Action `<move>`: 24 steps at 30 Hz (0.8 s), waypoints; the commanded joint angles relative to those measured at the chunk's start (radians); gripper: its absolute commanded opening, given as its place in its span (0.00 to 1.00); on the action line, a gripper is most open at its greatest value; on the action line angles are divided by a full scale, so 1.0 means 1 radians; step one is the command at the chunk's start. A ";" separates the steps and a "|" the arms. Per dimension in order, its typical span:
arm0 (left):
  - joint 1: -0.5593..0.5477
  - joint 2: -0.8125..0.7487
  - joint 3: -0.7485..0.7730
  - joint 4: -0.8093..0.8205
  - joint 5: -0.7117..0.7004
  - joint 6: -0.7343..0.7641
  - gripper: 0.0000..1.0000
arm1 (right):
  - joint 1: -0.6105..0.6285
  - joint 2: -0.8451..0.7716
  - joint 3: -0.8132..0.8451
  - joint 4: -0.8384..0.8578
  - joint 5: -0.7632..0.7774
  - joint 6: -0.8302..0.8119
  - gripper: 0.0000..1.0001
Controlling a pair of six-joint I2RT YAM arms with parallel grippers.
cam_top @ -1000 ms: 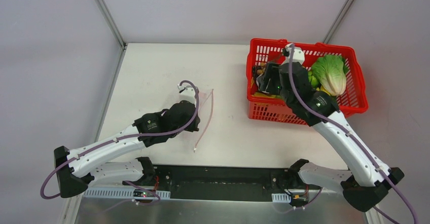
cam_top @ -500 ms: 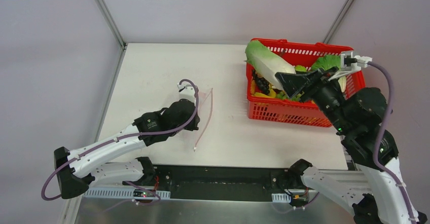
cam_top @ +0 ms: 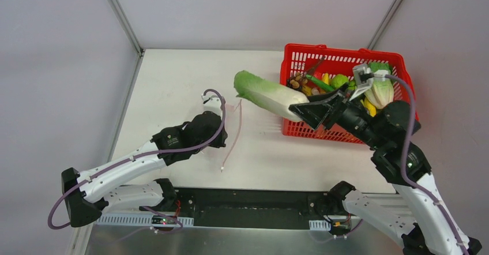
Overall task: Place the food in the zip-top bag and seal the zipper
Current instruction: Place the fake vegetable in the zipper food storage bag.
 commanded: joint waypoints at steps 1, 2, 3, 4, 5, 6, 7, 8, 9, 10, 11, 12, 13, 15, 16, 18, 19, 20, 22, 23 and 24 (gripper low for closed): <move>0.022 -0.027 -0.013 0.031 0.005 -0.009 0.00 | 0.001 -0.023 -0.098 0.208 -0.143 0.132 0.15; 0.027 -0.029 -0.017 0.035 0.006 -0.014 0.00 | 0.000 -0.031 -0.115 0.228 -0.160 0.155 0.15; 0.031 -0.032 -0.020 0.038 0.007 -0.020 0.00 | 0.000 -0.036 -0.128 0.238 -0.163 0.164 0.15; 0.036 -0.034 -0.024 0.043 0.008 -0.025 0.00 | 0.000 -0.042 -0.135 0.243 -0.167 0.171 0.15; 0.043 -0.036 -0.029 0.048 0.009 -0.031 0.00 | 0.000 -0.048 -0.142 0.253 -0.174 0.174 0.15; 0.050 -0.036 -0.031 0.054 0.013 -0.036 0.00 | 0.000 -0.056 -0.149 0.261 -0.182 0.176 0.15; 0.056 -0.036 -0.033 0.058 0.018 -0.041 0.00 | 0.000 -0.063 -0.155 0.269 -0.190 0.179 0.15; 0.062 -0.035 -0.035 0.062 0.026 -0.044 0.00 | 0.000 -0.069 -0.160 0.274 -0.196 0.180 0.15; 0.066 -0.033 -0.036 0.070 0.030 -0.049 0.00 | 0.000 -0.074 -0.165 0.281 -0.200 0.180 0.15; 0.071 -0.032 -0.039 0.075 0.032 -0.053 0.00 | 0.000 -0.083 -0.173 0.291 -0.203 0.184 0.15; 0.076 -0.029 -0.041 0.084 0.037 -0.059 0.00 | 0.000 -0.091 -0.180 0.304 -0.204 0.187 0.15; 0.081 -0.025 -0.043 0.091 0.045 -0.063 0.00 | 0.000 -0.098 -0.190 0.316 -0.204 0.193 0.15; 0.085 -0.023 -0.045 0.096 0.050 -0.067 0.00 | 0.000 -0.104 -0.198 0.341 -0.204 0.202 0.15; 0.089 -0.021 -0.049 0.110 0.055 -0.077 0.00 | 0.000 -0.103 -0.201 0.351 -0.207 0.208 0.15; 0.092 -0.022 -0.051 0.117 0.059 -0.081 0.00 | 0.000 -0.101 -0.203 0.351 -0.211 0.209 0.15; 0.095 -0.026 -0.056 0.139 0.070 -0.086 0.00 | 0.000 -0.097 -0.215 0.351 -0.211 0.218 0.15; 0.097 -0.031 -0.060 0.151 0.078 -0.090 0.00 | 0.001 -0.095 -0.224 0.351 -0.209 0.220 0.15; 0.098 -0.036 -0.063 0.162 0.086 -0.093 0.00 | 0.001 -0.095 -0.237 0.351 -0.204 0.221 0.15; 0.099 -0.047 -0.063 0.171 0.095 -0.098 0.00 | 0.001 -0.093 -0.266 0.353 -0.186 0.230 0.15; 0.100 -0.056 -0.061 0.170 0.094 -0.100 0.00 | 0.000 -0.095 -0.280 0.353 -0.181 0.233 0.15; 0.100 -0.064 -0.062 0.169 0.091 -0.102 0.00 | 0.000 -0.097 -0.294 0.353 -0.178 0.237 0.15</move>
